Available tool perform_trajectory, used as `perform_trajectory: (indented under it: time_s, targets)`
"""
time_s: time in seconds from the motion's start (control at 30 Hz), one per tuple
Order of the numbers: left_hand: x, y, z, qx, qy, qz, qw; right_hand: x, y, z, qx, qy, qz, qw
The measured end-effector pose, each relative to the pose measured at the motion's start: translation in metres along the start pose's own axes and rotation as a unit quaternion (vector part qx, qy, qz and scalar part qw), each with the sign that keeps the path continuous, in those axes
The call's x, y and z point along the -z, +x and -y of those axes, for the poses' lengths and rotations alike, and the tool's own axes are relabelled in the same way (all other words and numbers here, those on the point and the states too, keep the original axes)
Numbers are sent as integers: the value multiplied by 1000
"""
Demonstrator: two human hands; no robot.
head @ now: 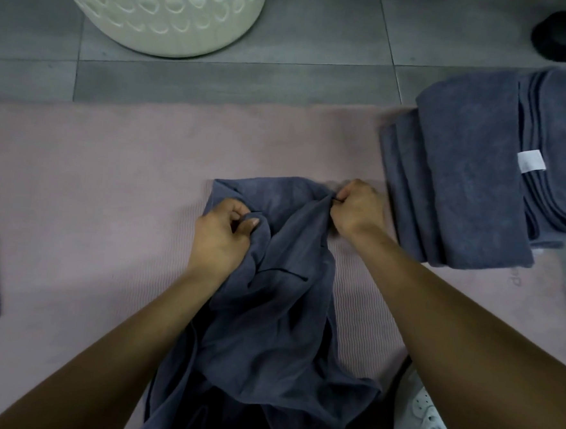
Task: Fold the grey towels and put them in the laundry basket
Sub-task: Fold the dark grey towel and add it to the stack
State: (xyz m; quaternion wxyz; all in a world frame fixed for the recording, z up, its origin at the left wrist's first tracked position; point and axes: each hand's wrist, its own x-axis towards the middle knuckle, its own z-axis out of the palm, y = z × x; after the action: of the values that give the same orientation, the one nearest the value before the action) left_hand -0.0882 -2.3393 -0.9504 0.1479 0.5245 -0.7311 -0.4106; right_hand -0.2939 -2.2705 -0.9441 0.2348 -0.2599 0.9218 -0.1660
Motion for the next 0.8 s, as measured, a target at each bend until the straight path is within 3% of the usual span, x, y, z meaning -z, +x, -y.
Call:
perform_trajectory:
  time_s: [0.3, 0.47, 0.67, 0.8]
  targets:
    - [-2, 1, 1, -4, -10, -9, 1000, -3, -3, -5, 68, 3, 14, 998]
    - [4, 1, 0, -24, -2, 14, 1000, 6, -14, 5, 121, 5, -18, 993]
    - [42, -3, -27, 30, 35, 70, 996, 40, -51, 35, 112, 80, 70, 988]
    - [89, -27, -70, 3, 86, 64, 994, 95, -85, 70, 151, 97, 79, 981]
